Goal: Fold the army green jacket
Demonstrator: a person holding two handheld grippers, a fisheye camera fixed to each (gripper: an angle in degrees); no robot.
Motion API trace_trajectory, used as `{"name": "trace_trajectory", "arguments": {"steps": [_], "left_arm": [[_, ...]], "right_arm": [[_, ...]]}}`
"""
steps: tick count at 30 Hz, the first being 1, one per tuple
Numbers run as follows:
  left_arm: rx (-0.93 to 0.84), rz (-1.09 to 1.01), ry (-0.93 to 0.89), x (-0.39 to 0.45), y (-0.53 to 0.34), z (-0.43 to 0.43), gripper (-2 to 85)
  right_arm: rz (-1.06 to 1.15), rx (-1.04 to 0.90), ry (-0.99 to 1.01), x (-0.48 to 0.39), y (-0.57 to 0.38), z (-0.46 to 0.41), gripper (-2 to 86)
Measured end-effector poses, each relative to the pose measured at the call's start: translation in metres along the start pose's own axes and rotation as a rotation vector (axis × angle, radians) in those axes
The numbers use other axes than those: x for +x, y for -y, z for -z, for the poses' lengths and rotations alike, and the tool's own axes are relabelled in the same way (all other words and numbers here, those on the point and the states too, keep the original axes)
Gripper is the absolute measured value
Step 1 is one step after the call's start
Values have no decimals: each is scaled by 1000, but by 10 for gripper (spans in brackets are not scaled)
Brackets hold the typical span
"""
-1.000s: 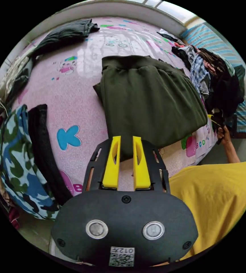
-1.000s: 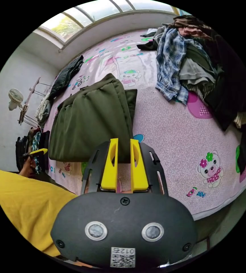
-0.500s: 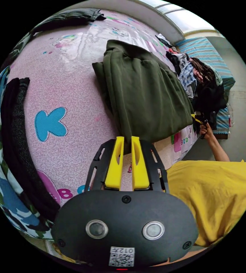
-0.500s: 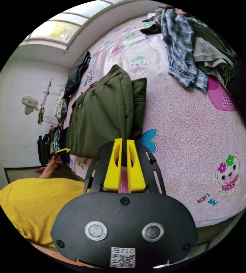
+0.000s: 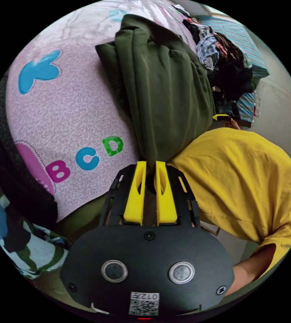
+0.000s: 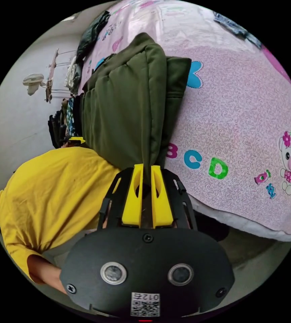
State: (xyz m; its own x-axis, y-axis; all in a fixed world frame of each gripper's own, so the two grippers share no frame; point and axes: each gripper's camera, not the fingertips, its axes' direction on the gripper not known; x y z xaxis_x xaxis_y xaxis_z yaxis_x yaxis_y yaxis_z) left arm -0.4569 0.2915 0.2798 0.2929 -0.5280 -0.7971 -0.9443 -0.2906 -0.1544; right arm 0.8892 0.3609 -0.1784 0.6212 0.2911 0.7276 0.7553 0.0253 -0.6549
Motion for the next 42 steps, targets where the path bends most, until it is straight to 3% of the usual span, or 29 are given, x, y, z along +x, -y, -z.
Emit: {"name": "trace_trajectory", "arguments": {"steps": [4,7,10,17,19,22,26,29,32,37,39,42], "left_arm": [[379,46,301,45,-21,44,22],[522,-69,431,92,-1,64,35],[430,-223,563,134,60,54,53],[89,-584,844,211,182,-5,96],[-80,-635,834,217,205,-21,102],[-194,-666,721,223,217,-27,93],[-276,-681,696,231,222,-38,64],[-298,-664,722,236,225,-50,29],[-294,-645,709,250,221,-47,12],[-70,-624,633,287,181,-1,2],[14,-649,625,306,161,15,1],[94,-675,690,336,136,27,0]], "right_arm": [[32,141,-188,-25,1,19,30],[123,323,-352,-61,18,38,40],[254,375,-329,-91,61,44,64],[515,209,-501,-142,173,26,86],[572,136,-530,-149,194,22,89],[657,19,-544,-160,224,14,94],[697,-234,-550,-159,260,-14,89],[668,-311,-465,-156,272,-19,34],[703,-266,-451,-164,258,-7,7],[724,-30,-346,-180,209,40,4],[662,162,-284,-177,185,66,10],[502,297,-321,-157,169,72,37]]}}
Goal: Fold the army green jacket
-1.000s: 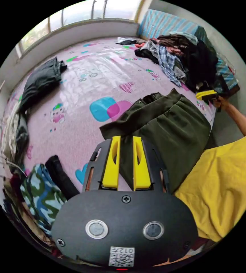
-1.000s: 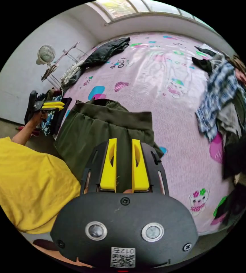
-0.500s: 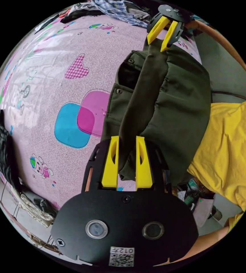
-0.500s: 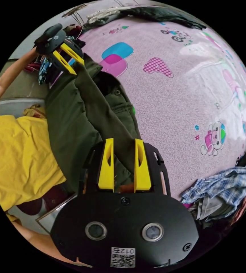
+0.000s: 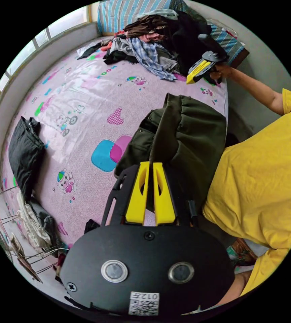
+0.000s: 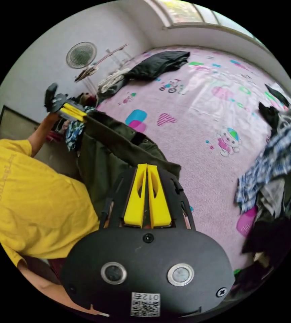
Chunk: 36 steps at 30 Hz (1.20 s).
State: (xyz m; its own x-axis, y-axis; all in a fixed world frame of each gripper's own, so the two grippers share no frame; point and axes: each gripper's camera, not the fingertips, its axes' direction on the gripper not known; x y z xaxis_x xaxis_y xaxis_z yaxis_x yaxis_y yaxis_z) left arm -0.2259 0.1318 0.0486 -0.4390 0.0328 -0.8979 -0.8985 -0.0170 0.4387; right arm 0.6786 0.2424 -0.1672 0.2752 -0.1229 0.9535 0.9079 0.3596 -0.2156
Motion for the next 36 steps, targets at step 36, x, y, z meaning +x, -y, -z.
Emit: {"name": "trace_trajectory", "arguments": {"steps": [36], "left_arm": [[3,335,-228,-115,2,-45,-1]], "right_arm": [[-605,153,170,92,36,-47,22]]}}
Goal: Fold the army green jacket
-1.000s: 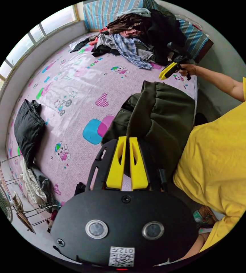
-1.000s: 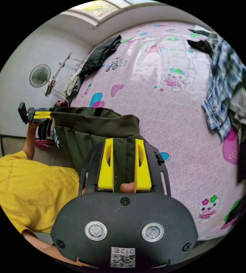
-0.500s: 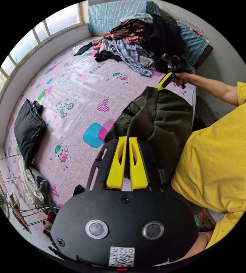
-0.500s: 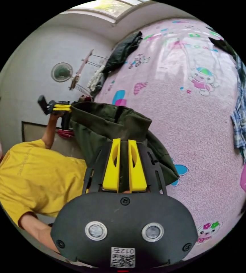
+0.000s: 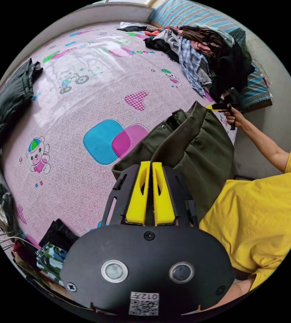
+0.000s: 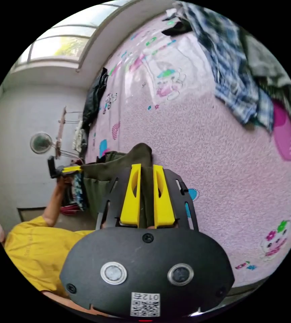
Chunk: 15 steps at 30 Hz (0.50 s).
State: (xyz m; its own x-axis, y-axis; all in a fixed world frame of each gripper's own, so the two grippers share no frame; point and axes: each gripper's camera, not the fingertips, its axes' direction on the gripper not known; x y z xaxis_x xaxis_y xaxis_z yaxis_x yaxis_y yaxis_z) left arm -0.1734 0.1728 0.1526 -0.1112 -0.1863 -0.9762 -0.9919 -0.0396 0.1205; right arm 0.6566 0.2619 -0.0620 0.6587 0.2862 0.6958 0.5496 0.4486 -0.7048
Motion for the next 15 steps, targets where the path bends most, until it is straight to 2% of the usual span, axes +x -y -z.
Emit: {"name": "trace_trajectory", "arguments": {"steps": [3,5,6,9,13,15], "left_arm": [[-9,-49,41,1,1,9,-1],[2,-82,70,4,-1,18,-2],[16,-105,84,7,-2,24,-2],[53,-176,125,17,-8,41,-2],[66,-219,150,16,-12,51,-2],[57,-191,158,6,-11,48,-2]], "right_arm": [[213,82,-360,-70,15,8,10],[357,78,-326,-111,29,1,5],[437,3,-224,-134,42,-11,3],[518,-164,-107,-181,76,-54,1],[575,-328,-171,-222,109,-108,-1],[531,-588,-267,-230,124,-156,-2]]}}
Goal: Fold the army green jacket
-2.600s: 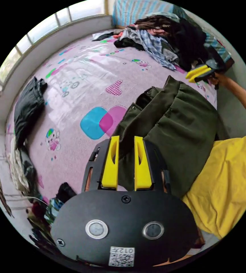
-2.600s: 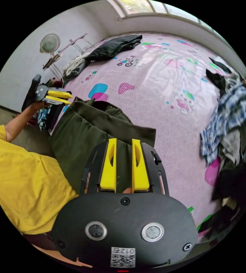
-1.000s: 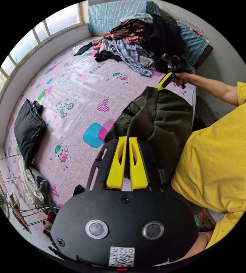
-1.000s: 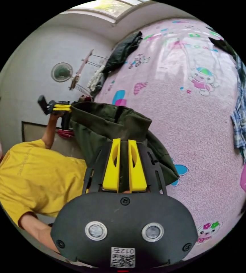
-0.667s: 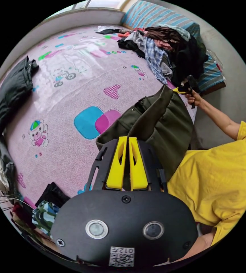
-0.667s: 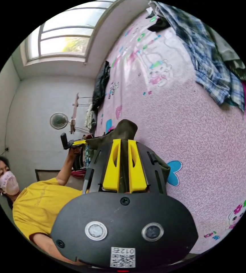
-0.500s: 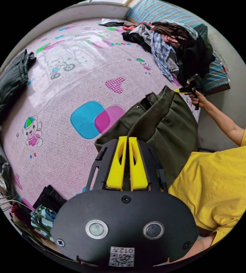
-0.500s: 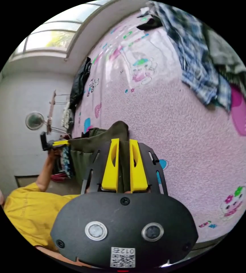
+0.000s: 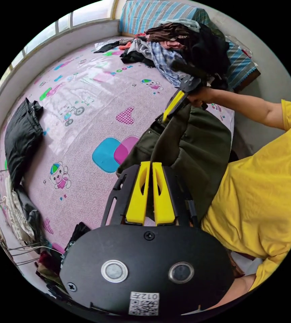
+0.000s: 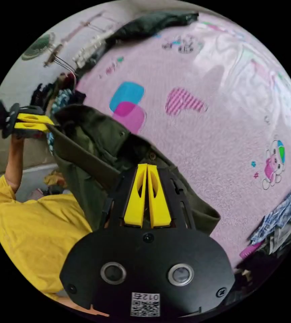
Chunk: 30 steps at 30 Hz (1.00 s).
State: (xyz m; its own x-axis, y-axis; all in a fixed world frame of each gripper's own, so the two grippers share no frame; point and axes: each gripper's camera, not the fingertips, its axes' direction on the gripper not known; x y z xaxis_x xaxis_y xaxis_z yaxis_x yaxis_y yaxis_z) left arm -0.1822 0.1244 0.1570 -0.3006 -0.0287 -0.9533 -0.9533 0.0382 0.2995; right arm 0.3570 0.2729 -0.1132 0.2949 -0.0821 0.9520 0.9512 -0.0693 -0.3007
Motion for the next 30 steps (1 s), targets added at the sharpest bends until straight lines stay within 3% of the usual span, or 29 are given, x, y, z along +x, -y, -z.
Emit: {"name": "trace_trajectory", "arguments": {"steps": [7,10,16,22,25,28,30], "left_arm": [[13,44,-92,-34,-8,-20,-1],[9,50,-84,-46,-8,-27,-1],[-11,-13,-28,-55,-3,-28,-2],[16,-11,18,-67,1,-22,-2],[-33,70,24,-85,5,-33,-2],[-82,148,-14,-111,10,-58,-2],[-118,195,-45,-128,12,-77,-2]], "right_arm": [[114,-304,10,-18,34,-9,-3],[73,-227,44,-8,41,2,-2],[207,168,39,-46,40,68,-1],[222,-61,-16,-52,75,18,-2],[218,-292,156,-42,81,-10,-1],[209,-268,200,-34,79,-6,1],[179,-63,202,-23,64,15,3]]}}
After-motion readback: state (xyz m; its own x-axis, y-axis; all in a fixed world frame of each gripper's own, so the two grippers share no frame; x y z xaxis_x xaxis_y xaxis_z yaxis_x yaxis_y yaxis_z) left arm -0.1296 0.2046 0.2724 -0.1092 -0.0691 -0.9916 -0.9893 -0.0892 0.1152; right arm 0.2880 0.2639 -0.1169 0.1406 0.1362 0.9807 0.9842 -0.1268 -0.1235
